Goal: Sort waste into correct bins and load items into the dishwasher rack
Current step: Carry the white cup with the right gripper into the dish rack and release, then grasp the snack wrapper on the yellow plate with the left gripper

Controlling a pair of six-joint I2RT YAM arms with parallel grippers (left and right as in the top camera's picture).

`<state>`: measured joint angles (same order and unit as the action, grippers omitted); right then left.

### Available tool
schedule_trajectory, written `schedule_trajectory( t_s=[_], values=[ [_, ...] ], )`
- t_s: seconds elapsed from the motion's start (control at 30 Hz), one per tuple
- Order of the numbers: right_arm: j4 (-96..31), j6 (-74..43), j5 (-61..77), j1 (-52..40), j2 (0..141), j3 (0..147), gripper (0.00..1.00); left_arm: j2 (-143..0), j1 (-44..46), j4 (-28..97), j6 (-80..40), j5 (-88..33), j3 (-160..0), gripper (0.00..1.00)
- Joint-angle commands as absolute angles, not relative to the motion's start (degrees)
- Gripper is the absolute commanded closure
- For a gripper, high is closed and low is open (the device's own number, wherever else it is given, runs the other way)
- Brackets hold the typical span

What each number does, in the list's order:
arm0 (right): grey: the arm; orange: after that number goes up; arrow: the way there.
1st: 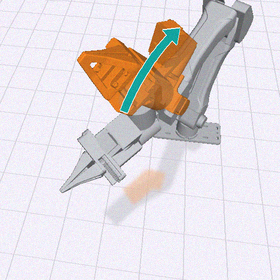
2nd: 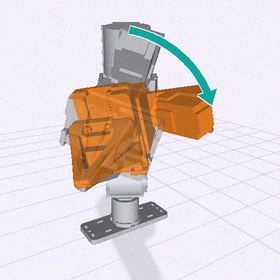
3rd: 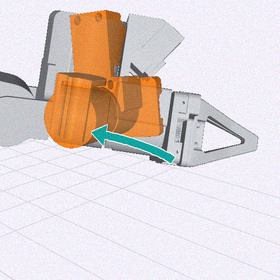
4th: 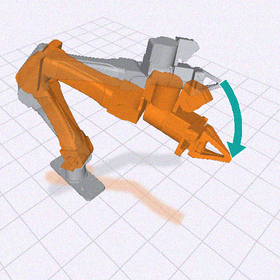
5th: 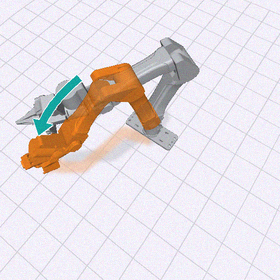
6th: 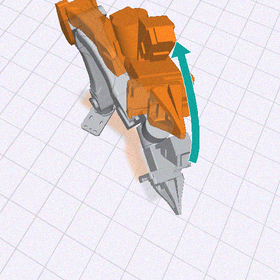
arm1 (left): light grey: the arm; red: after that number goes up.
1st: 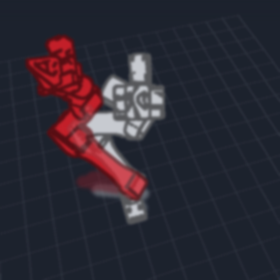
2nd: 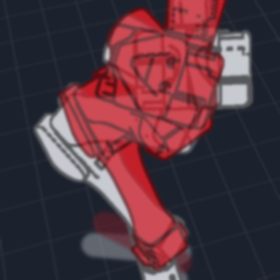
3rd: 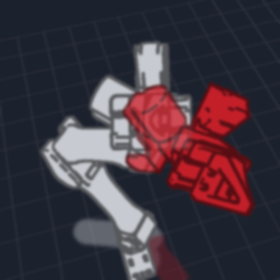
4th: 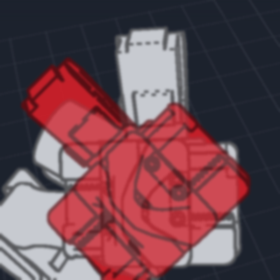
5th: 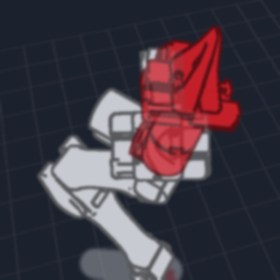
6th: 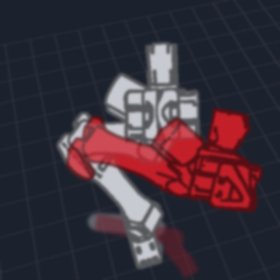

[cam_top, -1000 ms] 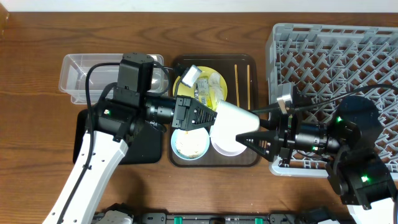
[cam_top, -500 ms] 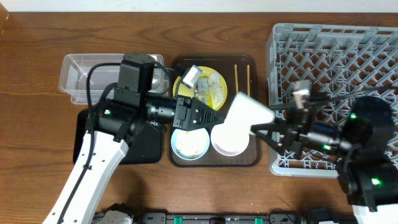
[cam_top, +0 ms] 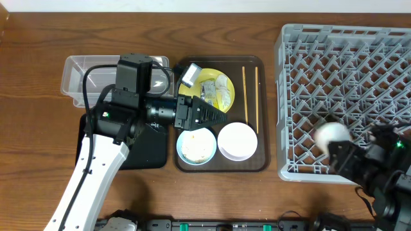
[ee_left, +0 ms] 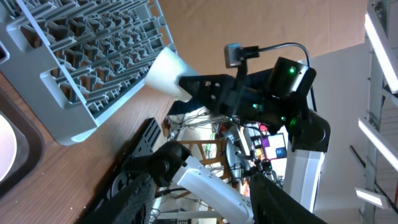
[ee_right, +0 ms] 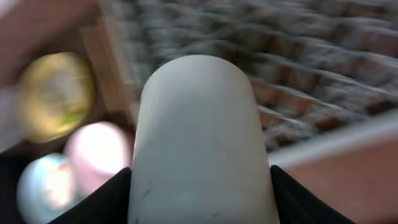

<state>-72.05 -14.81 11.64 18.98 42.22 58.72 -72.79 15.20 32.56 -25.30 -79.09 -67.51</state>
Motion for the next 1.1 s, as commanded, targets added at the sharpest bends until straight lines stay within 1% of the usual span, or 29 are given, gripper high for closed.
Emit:
schedule_trajectory(
  t_s=[0.0,0.07,0.27,0.4,0.63,0.8,0.83,0.87,0.9,0.93,1.0,1.07],
  values=[
    [-72.7,-18.3,-4.0,19.6,43.6,60.2,0.61,-72.1,15.0,32.5,-24.9,-79.0,-68.6,0.47],
    [-73.4,-20.8,-7.3,19.6,45.4,60.2,0.61,-72.1,15.0,32.5,-24.9,-79.0,-68.6,0.47],
    [-73.5,-22.3,-7.7,19.6,54.2,60.2,0.61,-72.1,15.0,32.7,-24.9,-79.0,-68.6,0.47],
    [-72.9,-22.2,-4.1,19.6,61.1,60.2,0.62,-72.1,15.0,32.7,-24.9,-79.0,-68.6,0.47],
    [-72.2,-21.6,-2.5,19.5,70.0,60.2,0.63,-72.1,15.0,32.7,-24.9,-79.0,-68.6,0.47],
    [-68.5,-21.6,-2.5,19.5,73.5,60.2,0.6,-72.1,15.0,32.7,-24.9,-79.0,-68.6,0.47],
    [-68.0,-21.6,-2.5,19.5,74.0,60.2,0.58,-72.1,15.0,32.7,-24.9,-79.0,-68.6,0.47],
    [-67.7,-21.6,-2.1,19.5,74.4,60.2,0.49,-72.1,15.0,32.7,-24.9,-79.0,-68.6,0.47],
    [-67.7,-21.5,-1.5,19.5,74.8,60.2,0.37,-72.1,15.0,32.7,-24.9,-79.0,-68.6,0.47],
    [-67.7,-20.9,-0.7,19.5,75.0,60.2,0.27,-72.1,15.0,32.7,-24.9,-79.0,-68.6,0.47],
    [-67.6,-20.1,1.1,19.5,74.8,60.2,0.18,-72.1,15.0,32.7,-24.9,-79.0,-68.6,0.47],
    [-67.6,-19.6,2.1,19.5,74.3,60.4,0.14,-72.1,15.0,32.7,-24.9,-78.8,-68.6,0.47]
  ],
)
